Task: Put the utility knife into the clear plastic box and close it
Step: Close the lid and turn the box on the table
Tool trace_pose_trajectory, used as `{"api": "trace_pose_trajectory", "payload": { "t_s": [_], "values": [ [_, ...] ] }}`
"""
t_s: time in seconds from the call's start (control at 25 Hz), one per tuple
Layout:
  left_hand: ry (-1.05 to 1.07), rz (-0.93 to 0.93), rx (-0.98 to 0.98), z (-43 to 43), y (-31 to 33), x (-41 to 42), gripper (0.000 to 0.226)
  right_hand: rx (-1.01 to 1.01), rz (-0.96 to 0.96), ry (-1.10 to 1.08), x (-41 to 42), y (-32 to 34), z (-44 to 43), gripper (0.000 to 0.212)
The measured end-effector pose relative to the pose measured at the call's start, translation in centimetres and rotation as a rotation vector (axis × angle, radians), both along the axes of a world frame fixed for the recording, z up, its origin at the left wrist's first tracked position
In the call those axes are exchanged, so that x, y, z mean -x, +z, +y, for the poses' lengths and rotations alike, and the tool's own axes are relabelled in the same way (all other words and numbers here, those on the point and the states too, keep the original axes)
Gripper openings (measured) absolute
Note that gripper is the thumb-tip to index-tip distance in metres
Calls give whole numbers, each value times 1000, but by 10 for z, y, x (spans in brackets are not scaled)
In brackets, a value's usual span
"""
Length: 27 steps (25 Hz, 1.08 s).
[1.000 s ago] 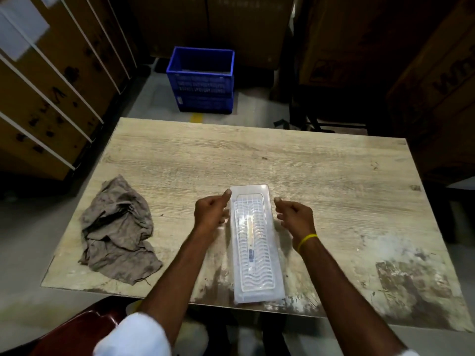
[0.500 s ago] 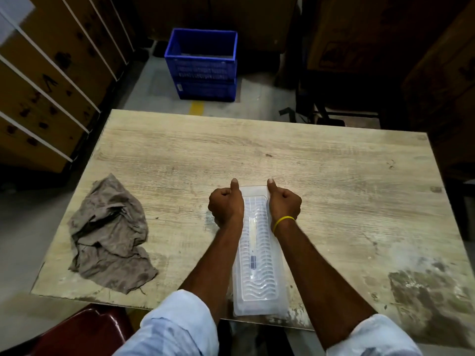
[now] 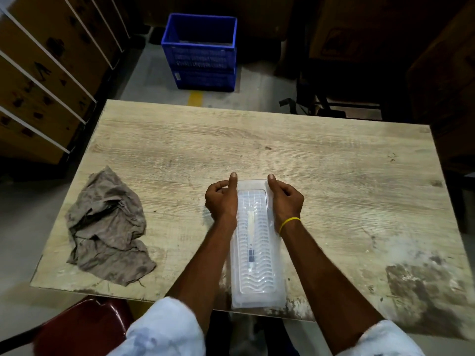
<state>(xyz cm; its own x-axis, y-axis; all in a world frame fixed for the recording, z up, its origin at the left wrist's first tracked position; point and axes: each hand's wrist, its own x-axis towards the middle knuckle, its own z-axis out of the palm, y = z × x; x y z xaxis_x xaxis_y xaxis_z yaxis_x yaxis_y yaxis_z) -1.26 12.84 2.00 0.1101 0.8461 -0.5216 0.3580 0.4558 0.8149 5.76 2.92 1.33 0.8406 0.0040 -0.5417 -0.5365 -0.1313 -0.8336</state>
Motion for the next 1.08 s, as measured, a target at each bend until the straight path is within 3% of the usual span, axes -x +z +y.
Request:
{"api": "trace_pose_trajectory", "payload": {
  "t_s": [0.16, 0.36, 0.56, 0.76, 0.92, 1.08],
  "values": [
    [-87, -37, 82, -14, -8, 61, 35, -55, 92, 92, 29, -2, -50, 17],
    [-84, -82, 169, -39, -18, 87, 27, -135, 189, 26, 65, 2, -71, 13],
    [-122, -73, 97, -42, -17, 88, 27, -107, 131, 19, 68, 1, -69, 13],
    [-325, -93, 299, -44, -6, 130, 41, -55, 169, 239, 87, 26, -106, 23],
    [-396, -77, 447, -60, -1, 163, 29, 41, 346, 350, 120, 26, -150, 23],
    [-394, -50, 409, -62, -1, 159, 23, 96, 316, 307, 130, 19, -154, 19]
  ]
}}
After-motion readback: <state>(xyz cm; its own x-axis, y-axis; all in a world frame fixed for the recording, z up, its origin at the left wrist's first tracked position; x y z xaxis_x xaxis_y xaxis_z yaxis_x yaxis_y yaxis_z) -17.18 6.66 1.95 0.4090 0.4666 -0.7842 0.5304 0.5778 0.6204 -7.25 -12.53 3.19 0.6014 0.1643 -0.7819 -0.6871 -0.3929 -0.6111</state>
